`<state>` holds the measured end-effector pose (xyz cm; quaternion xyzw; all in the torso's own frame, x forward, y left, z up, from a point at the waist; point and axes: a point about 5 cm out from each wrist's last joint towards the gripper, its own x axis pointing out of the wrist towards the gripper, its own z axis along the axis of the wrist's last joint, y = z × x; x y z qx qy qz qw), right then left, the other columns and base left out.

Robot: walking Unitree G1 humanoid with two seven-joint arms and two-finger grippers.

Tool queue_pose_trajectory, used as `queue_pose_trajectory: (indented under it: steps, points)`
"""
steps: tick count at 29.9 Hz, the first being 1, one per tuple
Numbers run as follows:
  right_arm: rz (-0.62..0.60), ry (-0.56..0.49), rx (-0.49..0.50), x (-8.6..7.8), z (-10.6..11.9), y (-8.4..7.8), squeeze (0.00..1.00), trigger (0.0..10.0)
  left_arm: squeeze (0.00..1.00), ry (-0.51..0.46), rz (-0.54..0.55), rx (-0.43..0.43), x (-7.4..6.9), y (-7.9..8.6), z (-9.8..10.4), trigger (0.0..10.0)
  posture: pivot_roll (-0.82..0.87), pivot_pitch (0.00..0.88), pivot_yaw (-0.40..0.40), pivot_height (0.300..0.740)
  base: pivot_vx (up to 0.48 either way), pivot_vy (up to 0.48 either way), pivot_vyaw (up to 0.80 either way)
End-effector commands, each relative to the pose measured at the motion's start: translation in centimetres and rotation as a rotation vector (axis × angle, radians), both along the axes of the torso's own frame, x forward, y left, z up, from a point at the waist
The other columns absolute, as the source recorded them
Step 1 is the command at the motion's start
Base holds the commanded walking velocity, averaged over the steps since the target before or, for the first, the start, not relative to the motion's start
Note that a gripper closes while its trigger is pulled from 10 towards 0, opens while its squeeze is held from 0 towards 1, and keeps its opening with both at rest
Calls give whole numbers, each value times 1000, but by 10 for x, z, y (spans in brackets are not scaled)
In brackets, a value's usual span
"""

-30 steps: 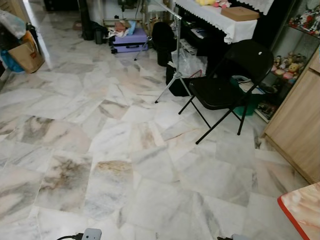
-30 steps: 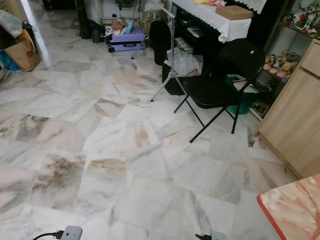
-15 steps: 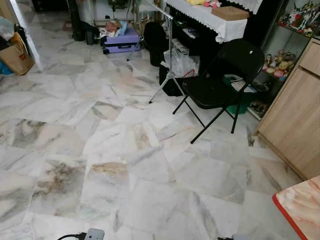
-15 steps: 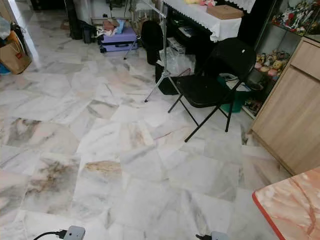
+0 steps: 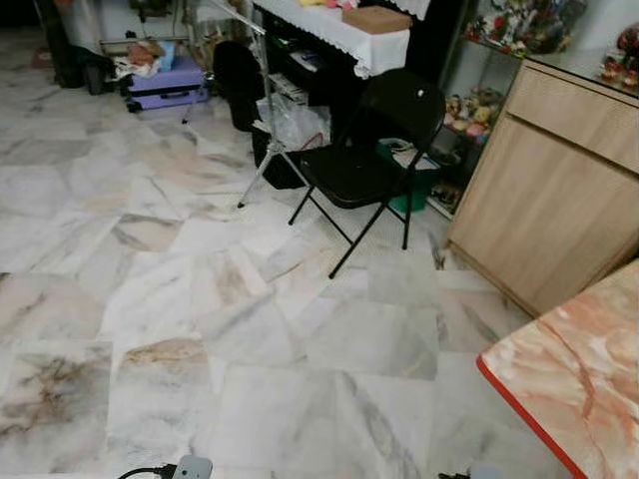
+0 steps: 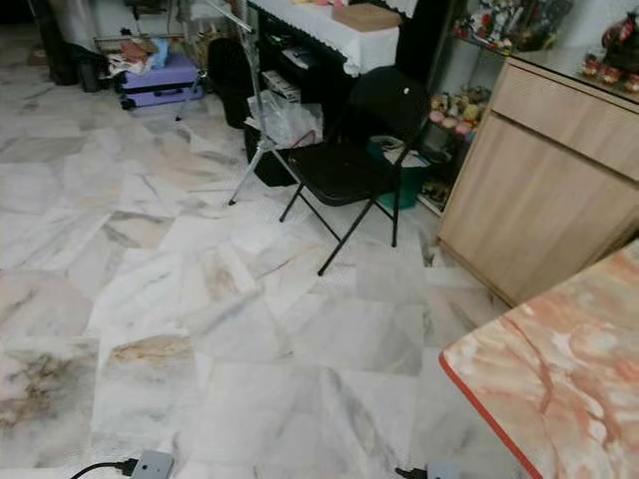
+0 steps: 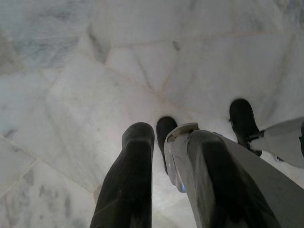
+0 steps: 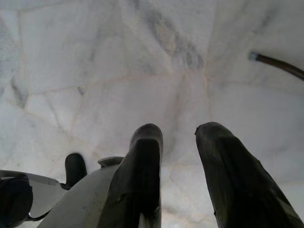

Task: Setting the table

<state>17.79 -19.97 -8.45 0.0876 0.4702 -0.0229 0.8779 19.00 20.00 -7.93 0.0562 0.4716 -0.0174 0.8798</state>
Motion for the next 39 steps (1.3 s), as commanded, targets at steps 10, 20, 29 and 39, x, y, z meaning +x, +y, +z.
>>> queue_pose_trajectory:
  steps: [10,20,29,39]
  points:
    - [9,18,15,0,-3,17,0,10000,0,14,-5,-3,-4,0,-2,10000,44,97,-39,740,0,0,-788]
    - [6,25,8,-5,-4,7,0,10000,0,14,-13,-5,-3,-1,-2,10000,44,100,-37,740,0,0,-788]
    - [4,25,5,-7,-4,3,0,10000,0,14,-8,-7,-4,0,-2,10000,46,101,-35,740,0,0,-788]
    - [6,25,2,-8,-4,3,0,10000,0,10,-5,-16,-3,-2,-2,10000,46,104,-35,740,0,0,-788]
